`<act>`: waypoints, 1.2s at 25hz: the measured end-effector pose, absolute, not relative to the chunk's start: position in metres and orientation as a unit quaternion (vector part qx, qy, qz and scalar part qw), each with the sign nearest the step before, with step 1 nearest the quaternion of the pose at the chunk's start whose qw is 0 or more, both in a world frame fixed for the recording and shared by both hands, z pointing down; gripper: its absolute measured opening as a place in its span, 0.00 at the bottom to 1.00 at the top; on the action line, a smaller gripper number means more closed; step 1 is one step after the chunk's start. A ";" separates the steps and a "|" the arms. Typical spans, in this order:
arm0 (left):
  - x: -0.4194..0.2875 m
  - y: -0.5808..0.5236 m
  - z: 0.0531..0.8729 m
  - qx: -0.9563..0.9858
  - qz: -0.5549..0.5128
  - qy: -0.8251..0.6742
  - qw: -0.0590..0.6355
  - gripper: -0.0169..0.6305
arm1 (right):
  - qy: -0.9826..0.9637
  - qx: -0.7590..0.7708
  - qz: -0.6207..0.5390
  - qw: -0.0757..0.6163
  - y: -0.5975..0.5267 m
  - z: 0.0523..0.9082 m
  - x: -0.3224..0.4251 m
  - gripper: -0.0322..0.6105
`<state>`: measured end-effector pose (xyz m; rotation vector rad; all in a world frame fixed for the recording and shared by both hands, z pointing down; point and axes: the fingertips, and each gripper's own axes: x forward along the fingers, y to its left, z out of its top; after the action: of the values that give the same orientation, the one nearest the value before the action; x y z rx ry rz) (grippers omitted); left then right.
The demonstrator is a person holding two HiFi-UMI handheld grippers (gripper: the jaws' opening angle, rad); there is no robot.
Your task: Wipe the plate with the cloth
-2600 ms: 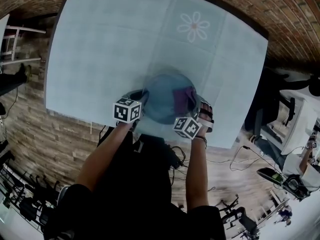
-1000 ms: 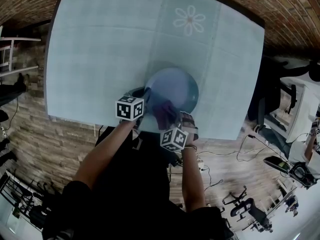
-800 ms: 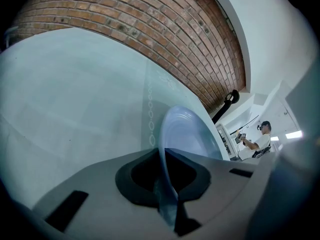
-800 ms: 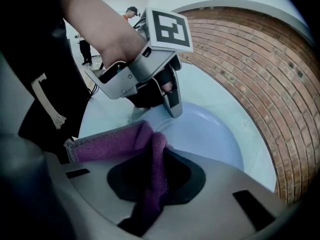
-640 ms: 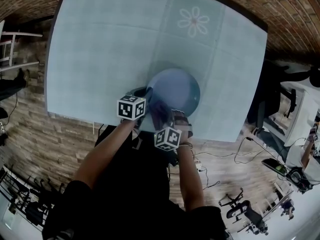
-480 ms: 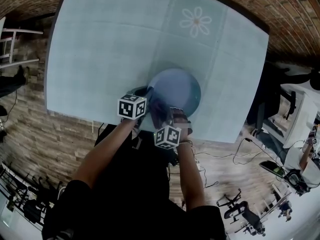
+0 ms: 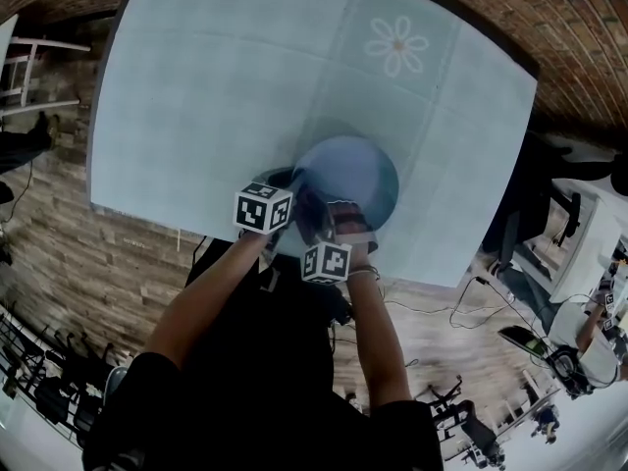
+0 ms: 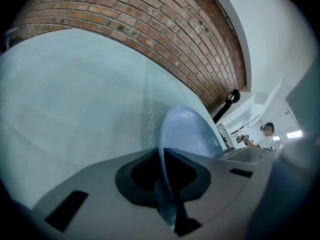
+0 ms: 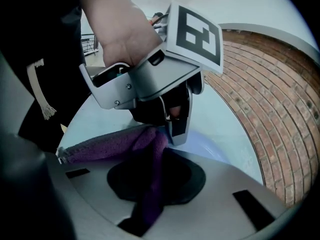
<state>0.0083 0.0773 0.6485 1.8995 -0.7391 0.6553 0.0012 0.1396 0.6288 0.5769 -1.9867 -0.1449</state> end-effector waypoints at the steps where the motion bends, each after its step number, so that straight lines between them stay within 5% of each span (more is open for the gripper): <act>1: 0.008 0.077 0.648 0.778 0.268 -0.304 0.480 0.11 | -0.826 0.238 -0.063 0.507 0.139 0.629 0.002 0.14; 30: 0.007 0.076 0.648 0.772 0.254 -0.313 0.491 0.10 | -0.760 0.312 -0.156 0.549 0.029 0.626 0.098 0.14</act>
<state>0.0070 0.0755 0.6484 1.8749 -0.7591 0.6172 0.0979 0.0288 0.6264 0.7380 -1.7996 -0.3703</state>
